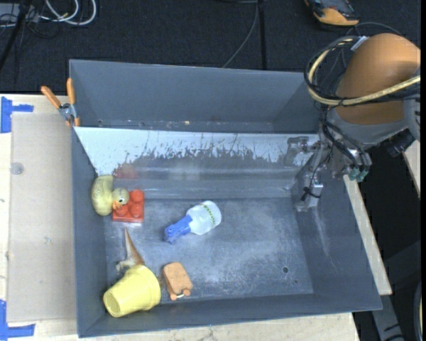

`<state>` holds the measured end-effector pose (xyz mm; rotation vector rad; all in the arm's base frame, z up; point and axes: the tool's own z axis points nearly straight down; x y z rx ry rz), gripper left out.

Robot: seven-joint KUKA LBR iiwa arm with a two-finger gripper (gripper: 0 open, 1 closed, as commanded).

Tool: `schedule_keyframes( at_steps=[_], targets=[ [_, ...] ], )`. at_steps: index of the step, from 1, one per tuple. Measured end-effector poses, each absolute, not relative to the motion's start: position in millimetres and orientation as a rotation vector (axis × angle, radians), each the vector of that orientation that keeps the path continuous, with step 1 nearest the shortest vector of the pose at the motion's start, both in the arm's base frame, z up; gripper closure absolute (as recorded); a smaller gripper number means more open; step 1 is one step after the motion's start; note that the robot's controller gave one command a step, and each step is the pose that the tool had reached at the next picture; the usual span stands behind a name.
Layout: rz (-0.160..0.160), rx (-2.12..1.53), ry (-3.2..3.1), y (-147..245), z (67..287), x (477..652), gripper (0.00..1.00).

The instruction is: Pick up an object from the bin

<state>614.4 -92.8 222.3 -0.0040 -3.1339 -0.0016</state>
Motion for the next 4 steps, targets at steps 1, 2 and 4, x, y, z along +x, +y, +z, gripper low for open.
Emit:
schedule_keyframes(
  at_steps=[1,2,4],
  targets=[
    [0.000,-0.001,-3.141,-92.4,227.4,615.3,0.00],
    [0.002,0.047,-3.142,-49.1,190.9,619.2,0.00],
    [0.003,0.420,-3.116,6.0,124.7,610.6,0.00]
  ],
)
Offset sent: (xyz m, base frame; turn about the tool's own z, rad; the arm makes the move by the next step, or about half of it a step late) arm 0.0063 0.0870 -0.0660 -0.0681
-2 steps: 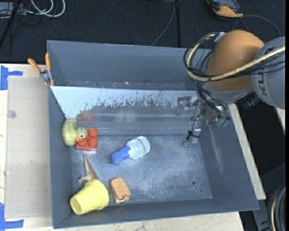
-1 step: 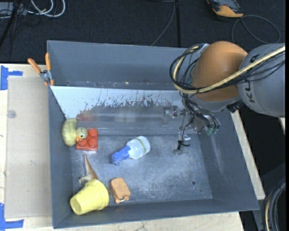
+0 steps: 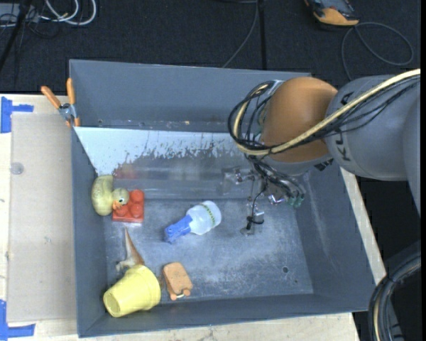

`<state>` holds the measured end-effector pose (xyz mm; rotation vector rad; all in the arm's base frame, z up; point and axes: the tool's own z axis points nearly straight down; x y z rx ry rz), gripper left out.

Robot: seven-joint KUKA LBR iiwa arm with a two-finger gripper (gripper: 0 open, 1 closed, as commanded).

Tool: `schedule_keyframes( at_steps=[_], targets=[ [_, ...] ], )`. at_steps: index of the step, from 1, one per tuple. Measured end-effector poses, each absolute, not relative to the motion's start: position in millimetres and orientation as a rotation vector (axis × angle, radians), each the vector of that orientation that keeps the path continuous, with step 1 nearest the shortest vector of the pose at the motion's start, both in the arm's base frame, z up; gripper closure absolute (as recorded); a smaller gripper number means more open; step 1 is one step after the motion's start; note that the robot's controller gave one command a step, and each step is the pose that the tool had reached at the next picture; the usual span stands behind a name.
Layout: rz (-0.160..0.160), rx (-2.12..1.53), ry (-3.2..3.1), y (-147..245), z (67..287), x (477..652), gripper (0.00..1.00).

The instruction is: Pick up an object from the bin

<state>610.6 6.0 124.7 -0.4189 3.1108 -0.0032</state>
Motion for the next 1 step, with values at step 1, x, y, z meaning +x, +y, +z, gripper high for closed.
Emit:
schedule_keyframes(
  at_steps=[1],
  targets=[
    [0.005,-0.702,3.067,46.1,90.8,607.3,0.00]
  ],
)
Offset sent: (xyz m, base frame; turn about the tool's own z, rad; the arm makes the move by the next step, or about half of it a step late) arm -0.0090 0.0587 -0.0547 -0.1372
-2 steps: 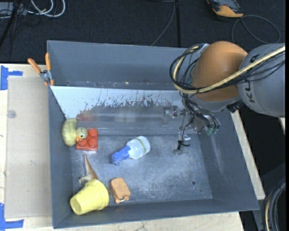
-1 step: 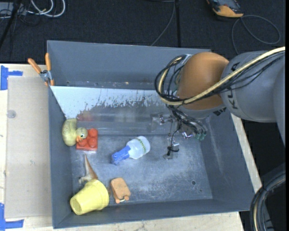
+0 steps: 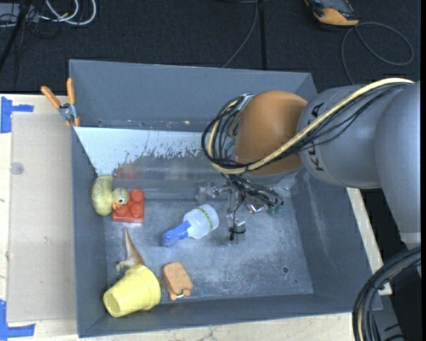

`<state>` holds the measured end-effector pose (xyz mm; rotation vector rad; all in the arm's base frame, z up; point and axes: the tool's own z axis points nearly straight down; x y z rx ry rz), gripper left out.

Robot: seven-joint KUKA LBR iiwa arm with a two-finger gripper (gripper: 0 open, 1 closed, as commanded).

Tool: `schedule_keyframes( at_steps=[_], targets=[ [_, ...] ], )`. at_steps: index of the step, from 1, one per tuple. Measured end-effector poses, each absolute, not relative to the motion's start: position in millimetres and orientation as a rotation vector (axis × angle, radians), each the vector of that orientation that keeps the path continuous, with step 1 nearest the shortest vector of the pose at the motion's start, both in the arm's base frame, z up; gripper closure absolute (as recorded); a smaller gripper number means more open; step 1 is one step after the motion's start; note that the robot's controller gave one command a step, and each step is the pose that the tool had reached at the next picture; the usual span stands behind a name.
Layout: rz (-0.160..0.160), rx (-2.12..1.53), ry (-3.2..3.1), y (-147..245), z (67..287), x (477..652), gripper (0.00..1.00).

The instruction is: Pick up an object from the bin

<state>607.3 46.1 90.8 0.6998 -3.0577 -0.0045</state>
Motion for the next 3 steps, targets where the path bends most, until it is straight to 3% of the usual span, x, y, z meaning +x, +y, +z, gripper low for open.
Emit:
schedule_keyframes(
  at_steps=[1,2,3],
  targets=[
    [0.002,0.632,-3.077,65.1,69.3,601.3,1.00],
    [0.002,0.633,-3.077,65.1,69.3,601.3,1.00],
    [0.003,0.589,-3.096,74.6,247.3,596.3,1.00]
  ],
)
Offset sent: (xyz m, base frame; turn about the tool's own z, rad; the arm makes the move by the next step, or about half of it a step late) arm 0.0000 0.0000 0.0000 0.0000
